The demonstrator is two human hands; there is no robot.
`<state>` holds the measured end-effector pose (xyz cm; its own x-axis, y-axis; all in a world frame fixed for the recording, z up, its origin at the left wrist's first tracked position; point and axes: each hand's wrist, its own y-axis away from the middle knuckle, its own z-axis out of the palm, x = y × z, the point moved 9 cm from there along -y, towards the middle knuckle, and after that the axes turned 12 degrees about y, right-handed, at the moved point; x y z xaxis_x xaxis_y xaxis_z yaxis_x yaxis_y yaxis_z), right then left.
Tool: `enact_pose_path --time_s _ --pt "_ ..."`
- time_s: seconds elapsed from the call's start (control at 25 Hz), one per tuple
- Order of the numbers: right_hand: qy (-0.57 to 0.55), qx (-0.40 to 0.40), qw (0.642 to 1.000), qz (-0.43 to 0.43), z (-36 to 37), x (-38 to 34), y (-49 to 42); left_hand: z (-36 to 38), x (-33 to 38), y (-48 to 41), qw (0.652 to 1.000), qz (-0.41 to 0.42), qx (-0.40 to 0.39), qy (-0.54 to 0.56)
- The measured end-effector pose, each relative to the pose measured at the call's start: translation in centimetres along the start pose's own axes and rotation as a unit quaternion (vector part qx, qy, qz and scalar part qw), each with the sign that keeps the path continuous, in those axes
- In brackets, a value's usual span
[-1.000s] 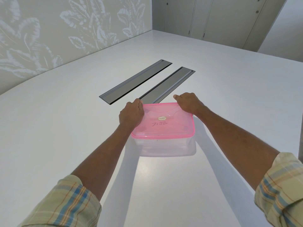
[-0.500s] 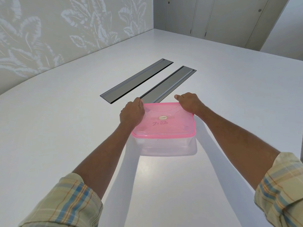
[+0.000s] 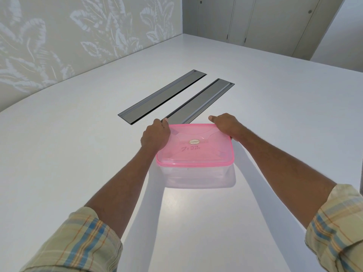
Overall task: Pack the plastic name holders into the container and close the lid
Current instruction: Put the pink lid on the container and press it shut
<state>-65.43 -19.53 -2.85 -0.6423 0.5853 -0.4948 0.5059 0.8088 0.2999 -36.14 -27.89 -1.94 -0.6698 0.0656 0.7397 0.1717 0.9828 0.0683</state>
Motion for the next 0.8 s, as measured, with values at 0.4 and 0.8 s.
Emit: enact_pose_path --time_s 0.4,0.8 --pt "0.011 0.013 1.0 -0.004 0.0 -0.2 0.3 -0.7 -0.5 0.0 0.998 -0.03 -0.012 0.051" --pt "0.095 0.076 0.992 -0.014 -1.2 -0.7 1.8 -2.3 -0.3 1.0 0.995 -0.067 0.064 0.042"
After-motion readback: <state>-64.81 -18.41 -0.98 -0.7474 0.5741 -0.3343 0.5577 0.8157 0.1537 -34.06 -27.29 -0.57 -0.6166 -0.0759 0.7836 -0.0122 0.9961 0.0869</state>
